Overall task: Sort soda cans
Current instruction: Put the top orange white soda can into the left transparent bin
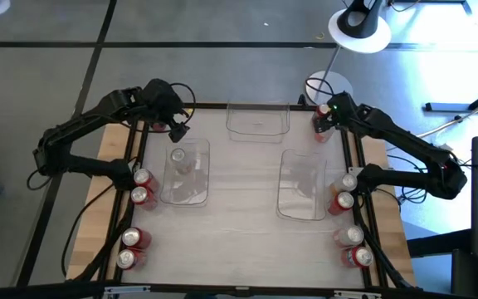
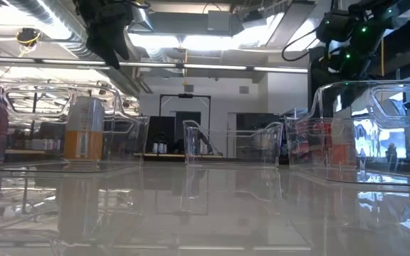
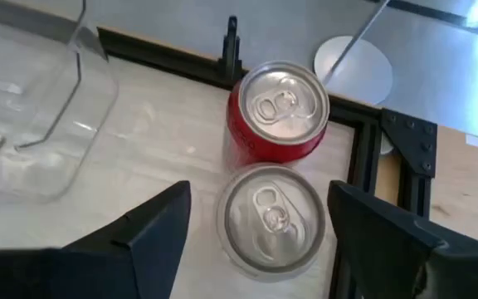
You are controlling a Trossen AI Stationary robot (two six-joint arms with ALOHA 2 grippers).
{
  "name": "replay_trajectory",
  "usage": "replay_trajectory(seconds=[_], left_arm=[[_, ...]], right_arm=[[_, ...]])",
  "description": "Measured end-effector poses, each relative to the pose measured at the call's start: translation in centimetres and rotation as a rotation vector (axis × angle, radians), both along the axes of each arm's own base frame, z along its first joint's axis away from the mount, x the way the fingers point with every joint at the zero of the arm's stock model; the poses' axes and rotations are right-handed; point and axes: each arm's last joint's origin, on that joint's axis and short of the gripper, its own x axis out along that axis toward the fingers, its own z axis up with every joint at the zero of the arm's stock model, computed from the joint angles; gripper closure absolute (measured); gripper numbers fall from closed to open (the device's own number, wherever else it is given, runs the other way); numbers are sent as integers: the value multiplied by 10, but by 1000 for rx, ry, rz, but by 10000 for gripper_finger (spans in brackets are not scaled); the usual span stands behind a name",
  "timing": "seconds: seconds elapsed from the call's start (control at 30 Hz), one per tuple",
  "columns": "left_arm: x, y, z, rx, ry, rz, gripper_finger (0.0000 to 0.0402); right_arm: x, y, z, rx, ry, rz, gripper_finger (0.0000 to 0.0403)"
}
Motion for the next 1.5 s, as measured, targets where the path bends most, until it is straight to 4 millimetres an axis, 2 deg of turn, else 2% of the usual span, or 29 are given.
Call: replay_trajectory(seconds=[0.1, 0.27, 0.37, 0.6, 0.97, 1.1, 1.37, 1.5], left_arm=[[0, 0, 0, 1, 0, -1, 39], [0, 0, 0, 0, 0, 0, 39], [0, 0, 0, 0, 0, -3, 39], [0, 0, 0, -1, 0, -2, 39], [0, -1, 0, -5, 6, -2, 39], [0, -1, -1, -3, 11, -8, 39], [0, -1, -1, 17, 25, -41, 39], [0, -1, -1, 20, 26, -44, 39]], right_arm=[[1, -2, -4, 20, 16, -28, 91], [4, -6, -15, 37, 67, -75, 22], [8, -10, -22, 55, 86, -74, 7], [13, -16, -33, 84, 125, -77, 28], [22, -24, -58, 197, 211, -87, 29], [23, -25, -60, 213, 213, -84, 34], [23, -25, -59, 195, 233, -63, 110], [21, -23, -57, 194, 235, -55, 117]])
